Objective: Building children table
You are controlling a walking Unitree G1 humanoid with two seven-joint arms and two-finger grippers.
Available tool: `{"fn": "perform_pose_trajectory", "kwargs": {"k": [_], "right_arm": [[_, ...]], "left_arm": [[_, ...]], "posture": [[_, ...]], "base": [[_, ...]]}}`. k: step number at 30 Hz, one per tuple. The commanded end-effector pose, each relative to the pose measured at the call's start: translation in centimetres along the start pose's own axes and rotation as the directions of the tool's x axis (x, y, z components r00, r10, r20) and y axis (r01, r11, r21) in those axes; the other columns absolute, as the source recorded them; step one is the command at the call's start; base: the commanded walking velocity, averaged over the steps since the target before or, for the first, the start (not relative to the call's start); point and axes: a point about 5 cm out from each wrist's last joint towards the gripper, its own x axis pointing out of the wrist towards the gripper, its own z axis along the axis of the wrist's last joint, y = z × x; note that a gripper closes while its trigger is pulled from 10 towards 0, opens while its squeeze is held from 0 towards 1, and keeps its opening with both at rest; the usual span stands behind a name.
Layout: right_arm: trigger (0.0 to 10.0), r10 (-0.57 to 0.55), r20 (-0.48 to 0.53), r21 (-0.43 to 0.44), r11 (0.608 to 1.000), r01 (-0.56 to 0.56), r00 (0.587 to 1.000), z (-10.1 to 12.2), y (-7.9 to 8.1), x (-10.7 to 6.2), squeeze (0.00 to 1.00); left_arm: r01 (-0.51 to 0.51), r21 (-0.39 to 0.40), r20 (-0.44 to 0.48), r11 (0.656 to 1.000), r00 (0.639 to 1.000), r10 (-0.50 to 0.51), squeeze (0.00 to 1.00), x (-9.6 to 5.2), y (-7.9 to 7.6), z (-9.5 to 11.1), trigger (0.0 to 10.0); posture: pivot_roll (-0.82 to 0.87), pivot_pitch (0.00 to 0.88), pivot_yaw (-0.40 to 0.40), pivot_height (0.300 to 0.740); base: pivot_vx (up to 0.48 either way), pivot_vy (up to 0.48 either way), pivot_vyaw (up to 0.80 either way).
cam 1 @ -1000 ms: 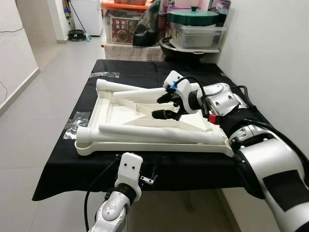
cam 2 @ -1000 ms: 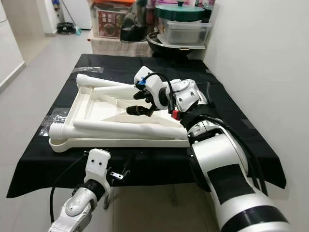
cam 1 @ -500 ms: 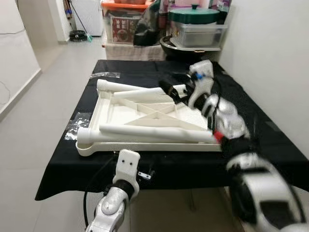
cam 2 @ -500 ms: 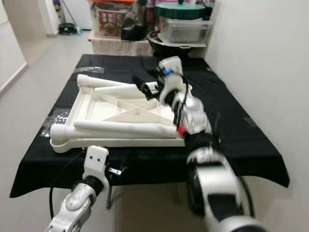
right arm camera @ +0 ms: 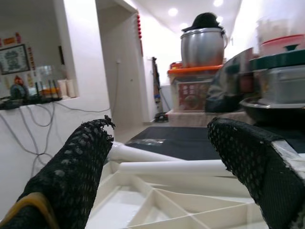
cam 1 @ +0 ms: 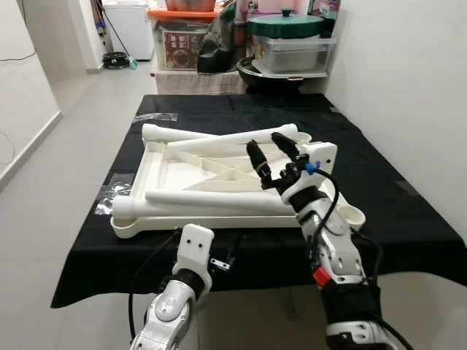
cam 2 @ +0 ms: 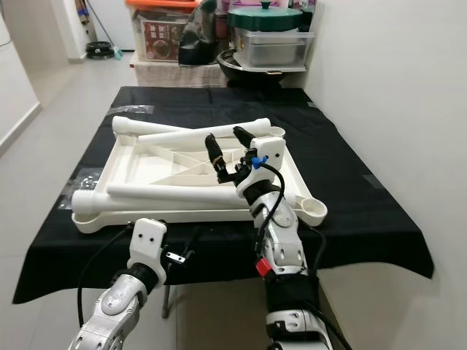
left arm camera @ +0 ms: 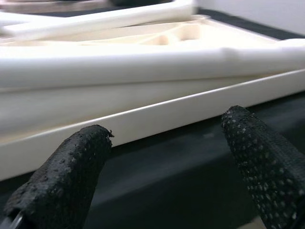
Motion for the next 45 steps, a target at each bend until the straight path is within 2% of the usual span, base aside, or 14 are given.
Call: {"fn": "perform_pose_trajectory", "kwargs": {"k": [1,8,13,15,17,19,24,25,26,28,31,35,44,45], "right_arm": [[10.0,0.002,-0.001,0.016,1.0,-0.002,1.0,-0.2,0.4,-0.1,0.0],[10.0,-0.016,-0.003,0.048,0.999,0.016,1.0,-0.3,0.6,-0.3,0.0],[10.0,-0.045,-0.026,0.052,0.998,0.046,0.999,-0.4,0.8,-1.3,0.0],[10.0,-0.065,-0.054,0.021,0.998,0.067,0.996,-1.0,0.8,-2.2,0.0],[10.0,-0.07,-0.061,0.014,0.997,0.071,0.996,-1.1,0.8,-2.3,0.0],[10.0,-0.156,-0.081,-0.04,0.987,0.153,0.984,-1.6,0.2,-3.2,0.0],[10.0,-0.179,-0.095,-0.04,0.984,0.176,0.979,-2.1,0.1,-3.8,0.0],[10.0,-0.181,-0.109,-0.025,0.983,0.179,0.977,-2.7,0.3,-4.4,0.0],[10.0,-0.181,-0.109,-0.025,0.983,0.179,0.977,-2.7,0.3,-4.4,0.0],[10.0,-0.148,-0.129,-0.004,0.989,0.149,0.98,-3.3,1.2,-5.5,0.0],[10.0,-0.118,-0.133,-0.014,0.993,0.117,0.984,-3.4,2.1,-6.1,0.0],[10.0,-0.113,-0.131,-0.019,0.994,0.112,0.985,-3.3,2.4,-6.2,0.0],[10.0,-0.136,-0.069,-0.093,0.987,0.129,0.988,-2.2,2.9,-6.5,0.0],[10.0,-0.146,-0.044,-0.138,0.981,0.139,0.988,-1.7,2.8,-6.5,0.0]], "left_arm": [[0.0,-0.003,-0.008,1.0,1.0,0.0,0.0,0.2,0.1,-0.2,10.0],[0.007,0.013,0.004,1.0,1.0,-0.007,0.0,0.3,0.2,-0.1,10.0],[0.011,0.019,0.009,1.0,1.0,-0.011,0.0,0.5,0.2,-0.1,10.0],[0.012,0.019,0.005,1.0,1.0,-0.012,0.0,0.5,0.2,-0.2,10.0],[0.012,0.018,0.004,1.0,1.0,-0.012,0.0,0.5,0.2,-0.3,10.0],[0.016,0.014,-0.005,1.0,1.0,-0.015,0.0,0.5,0.1,-0.4,10.0],[0.017,0.012,-0.007,1.0,1.0,-0.017,0.0,0.6,0.1,-0.5,10.0],[0.017,0.011,-0.008,1.0,1.0,-0.017,0.0,0.6,0.1,-0.6,10.0],[0.017,0.011,-0.008,1.0,1.0,-0.017,0.0,0.6,0.1,-0.6,10.0],[0.016,0.009,-0.005,1.0,1.0,-0.016,0.0,0.5,0.1,-0.6,10.0],[0.016,0.009,-0.006,1.0,1.0,-0.015,0.0,0.5,0.2,-0.7,10.0],[0.016,0.009,-0.006,1.0,1.0,-0.016,0.0,0.5,0.3,-0.6,10.0],[0.014,0.016,0.005,1.0,1.0,-0.014,0.0,0.6,0.3,-0.6,10.0],[0.013,0.021,0.013,1.0,1.0,-0.013,0.0,0.6,0.3,-0.5,10.0]], "posture": [[-0.02,0.0,-0.013,0.74],[-0.02,0.0,-0.008,0.74],[-0.02,0.0,-0.006,0.74],[-0.03,0.0,-0.002,0.74],[-0.03,0.0,-0.002,0.74],[-0.04,0.0,0.004,0.74],[-0.04,0.0,0.004,0.74],[-0.04,0.0,0.005,0.74],[-0.04,0.0,0.005,0.74],[-0.04,0.0,0.01,0.74],[-0.05,0.0,0.014,0.74],[-0.05,0.0,0.013,0.74],[-0.05,0.0,0.015,0.74],[-0.05,0.0,0.018,0.74]], "base": [[0.0,0.0,0.8],[0.0,0.0,0.8],[0.0,0.0,0.8],[0.0,0.0,0.8],[0.0,0.0,0.4],[0.0,0.0,0.0],[0.0,0.0,0.0],[0.0,0.0,-0.8],[0.0,0.0,-0.8],[0.0,0.0,-0.8],[0.0,0.0,-0.8],[0.0,0.0,-0.8],[0.0,0.0,-0.8],[0.0,0.0,-0.8]]}}
